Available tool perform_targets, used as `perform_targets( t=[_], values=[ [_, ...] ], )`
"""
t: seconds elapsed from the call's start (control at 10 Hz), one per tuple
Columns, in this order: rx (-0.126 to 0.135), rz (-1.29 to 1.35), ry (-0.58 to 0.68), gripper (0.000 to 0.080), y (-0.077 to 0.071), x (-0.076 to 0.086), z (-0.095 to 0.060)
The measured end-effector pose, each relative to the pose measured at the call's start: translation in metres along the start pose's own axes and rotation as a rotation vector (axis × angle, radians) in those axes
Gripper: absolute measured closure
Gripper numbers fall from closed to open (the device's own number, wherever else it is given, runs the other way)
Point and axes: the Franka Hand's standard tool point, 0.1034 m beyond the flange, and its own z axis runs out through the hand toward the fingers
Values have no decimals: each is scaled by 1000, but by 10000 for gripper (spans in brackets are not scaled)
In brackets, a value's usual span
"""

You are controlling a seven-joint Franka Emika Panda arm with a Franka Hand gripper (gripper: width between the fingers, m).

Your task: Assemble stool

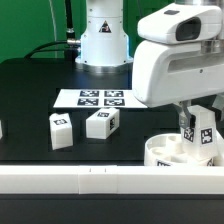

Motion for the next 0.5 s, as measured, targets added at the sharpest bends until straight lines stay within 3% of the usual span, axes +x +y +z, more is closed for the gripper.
perform_targets(
  t=[0.5],
  values=[
    [15, 358, 1, 459, -5, 1, 0]
  ],
)
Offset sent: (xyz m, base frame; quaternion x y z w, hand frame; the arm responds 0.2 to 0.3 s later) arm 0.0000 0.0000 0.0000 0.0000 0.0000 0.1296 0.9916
